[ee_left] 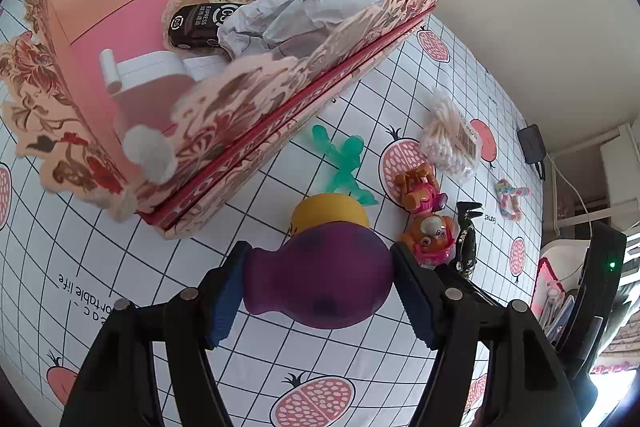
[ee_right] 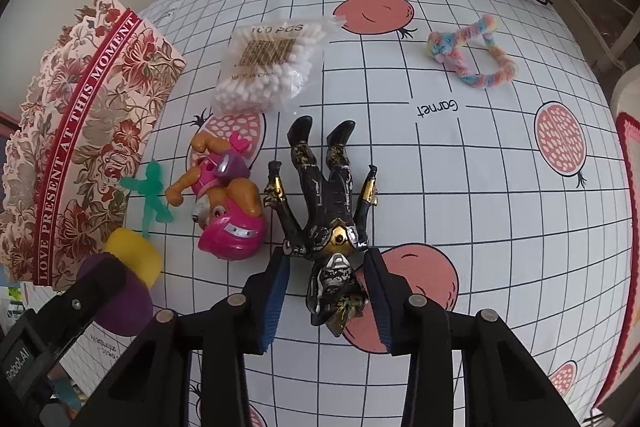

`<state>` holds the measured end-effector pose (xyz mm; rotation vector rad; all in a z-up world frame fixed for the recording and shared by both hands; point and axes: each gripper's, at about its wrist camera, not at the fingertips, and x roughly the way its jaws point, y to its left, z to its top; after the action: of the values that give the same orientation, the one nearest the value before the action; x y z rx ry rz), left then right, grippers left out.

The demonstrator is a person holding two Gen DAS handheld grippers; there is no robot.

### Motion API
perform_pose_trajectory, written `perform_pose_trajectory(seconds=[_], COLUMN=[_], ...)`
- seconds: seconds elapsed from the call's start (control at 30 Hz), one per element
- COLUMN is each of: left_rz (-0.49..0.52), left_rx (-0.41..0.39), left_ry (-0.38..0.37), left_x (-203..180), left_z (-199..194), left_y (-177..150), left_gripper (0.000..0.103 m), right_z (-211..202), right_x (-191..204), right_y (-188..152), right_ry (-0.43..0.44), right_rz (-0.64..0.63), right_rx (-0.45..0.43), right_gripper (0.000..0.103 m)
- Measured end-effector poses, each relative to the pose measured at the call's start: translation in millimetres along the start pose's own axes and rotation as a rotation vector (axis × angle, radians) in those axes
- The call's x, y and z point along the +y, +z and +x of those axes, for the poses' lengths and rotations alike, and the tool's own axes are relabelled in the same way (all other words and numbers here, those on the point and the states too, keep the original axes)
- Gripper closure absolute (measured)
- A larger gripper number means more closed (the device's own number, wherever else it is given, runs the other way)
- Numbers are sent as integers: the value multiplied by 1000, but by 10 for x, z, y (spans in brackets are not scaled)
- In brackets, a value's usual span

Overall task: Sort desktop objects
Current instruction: 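Grasp the purple yellow-capped toy with the left gripper while the right gripper grasps the black-gold figure, then lift and carry the purple toy and action figure over the gift box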

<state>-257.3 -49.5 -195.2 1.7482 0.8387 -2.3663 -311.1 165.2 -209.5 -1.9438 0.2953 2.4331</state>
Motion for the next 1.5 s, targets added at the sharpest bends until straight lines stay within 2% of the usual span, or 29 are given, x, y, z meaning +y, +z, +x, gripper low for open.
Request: perform_pose_trajectory(seconds=[0.03, 0.33, 0.53, 0.63, 0.73, 1.13, 1.33, 1.5], left_rz=[0, 0, 26, 38, 43, 94, 69, 25], left_rx=[0, -6, -88, -123, -157, -346, -428, -479], left_ry=[-1, -5, -59, -98, -142, -270, -299, -281], left_x=[-1, -29, -114, -160, -192, -251, -117, 69], left_z=[0, -2, -152, -228, -310, -748, -1022, -1158], left_y=[0, 6, 32, 39, 47, 135, 176, 252], left_gripper=[31, 32, 32, 32, 32, 32, 32, 32], right_z=[-17, -293, -700, -861, -966, -1020, -1000, -1007], right_x=[-6, -85, 40, 118, 138, 128, 256, 409], right_y=[2, 38, 143, 111, 94, 148, 131, 119], right_ry=[7, 99, 188, 188, 174, 214, 248, 293], right_rz=[2, 44, 14, -14, -31, -11, -33, -56], right_rx=[-7, -128, -327, -418, -474, -485, -485, -481], right_gripper=[73, 73, 73, 73, 73, 73, 73, 73])
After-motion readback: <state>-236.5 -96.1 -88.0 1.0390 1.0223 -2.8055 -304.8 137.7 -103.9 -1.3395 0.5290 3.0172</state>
